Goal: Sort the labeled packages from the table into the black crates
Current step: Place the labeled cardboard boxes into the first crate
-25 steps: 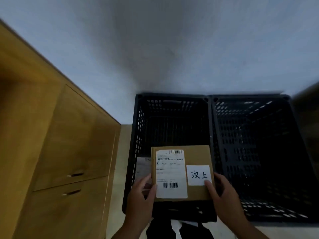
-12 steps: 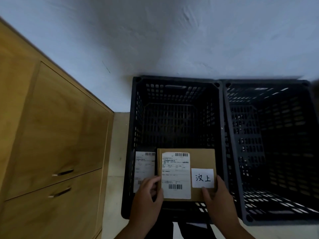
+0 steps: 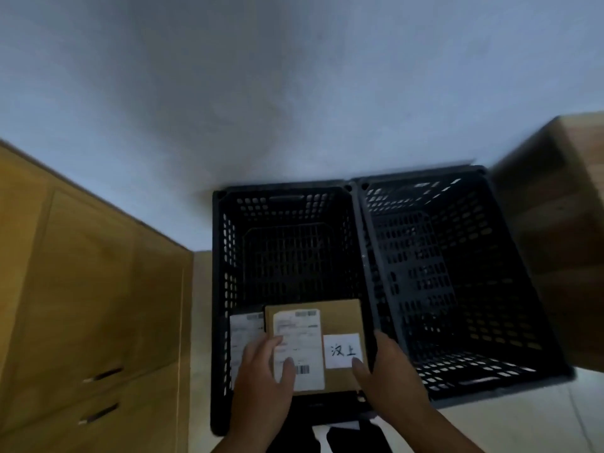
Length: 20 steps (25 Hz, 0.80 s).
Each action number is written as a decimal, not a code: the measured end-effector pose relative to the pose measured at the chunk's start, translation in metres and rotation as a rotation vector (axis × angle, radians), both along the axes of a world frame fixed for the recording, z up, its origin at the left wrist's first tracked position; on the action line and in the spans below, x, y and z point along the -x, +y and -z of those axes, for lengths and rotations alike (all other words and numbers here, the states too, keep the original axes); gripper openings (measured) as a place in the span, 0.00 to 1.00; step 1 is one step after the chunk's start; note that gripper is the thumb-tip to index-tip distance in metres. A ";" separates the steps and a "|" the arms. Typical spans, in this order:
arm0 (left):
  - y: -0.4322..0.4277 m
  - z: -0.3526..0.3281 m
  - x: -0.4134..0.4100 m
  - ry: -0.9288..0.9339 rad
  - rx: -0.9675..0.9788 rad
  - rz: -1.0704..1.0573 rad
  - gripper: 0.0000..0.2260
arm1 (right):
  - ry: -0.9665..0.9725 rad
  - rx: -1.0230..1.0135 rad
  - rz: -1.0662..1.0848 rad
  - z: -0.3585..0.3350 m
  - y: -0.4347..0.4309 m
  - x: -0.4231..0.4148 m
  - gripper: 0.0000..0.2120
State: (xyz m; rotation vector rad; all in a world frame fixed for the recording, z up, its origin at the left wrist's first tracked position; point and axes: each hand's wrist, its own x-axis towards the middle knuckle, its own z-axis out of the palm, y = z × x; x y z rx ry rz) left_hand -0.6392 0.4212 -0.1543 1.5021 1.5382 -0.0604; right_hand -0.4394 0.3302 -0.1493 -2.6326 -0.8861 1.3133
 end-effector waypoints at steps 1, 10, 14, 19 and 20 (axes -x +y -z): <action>0.004 -0.023 -0.015 0.004 -0.083 0.091 0.19 | -0.098 -0.052 -0.057 -0.026 0.001 -0.009 0.39; -0.021 -0.200 -0.192 -0.095 -0.505 0.583 0.30 | -0.667 -0.362 -0.107 -0.215 -0.073 -0.129 0.39; -0.081 -0.240 -0.271 -0.205 -0.594 0.630 0.31 | -0.721 -0.447 0.016 -0.250 -0.150 -0.201 0.38; -0.188 -0.260 -0.379 -0.292 -0.547 0.622 0.30 | -0.671 -0.543 0.172 -0.267 -0.275 -0.304 0.35; -0.209 -0.263 -0.399 -0.296 -0.528 0.617 0.29 | -0.668 -0.544 0.198 -0.271 -0.299 -0.322 0.35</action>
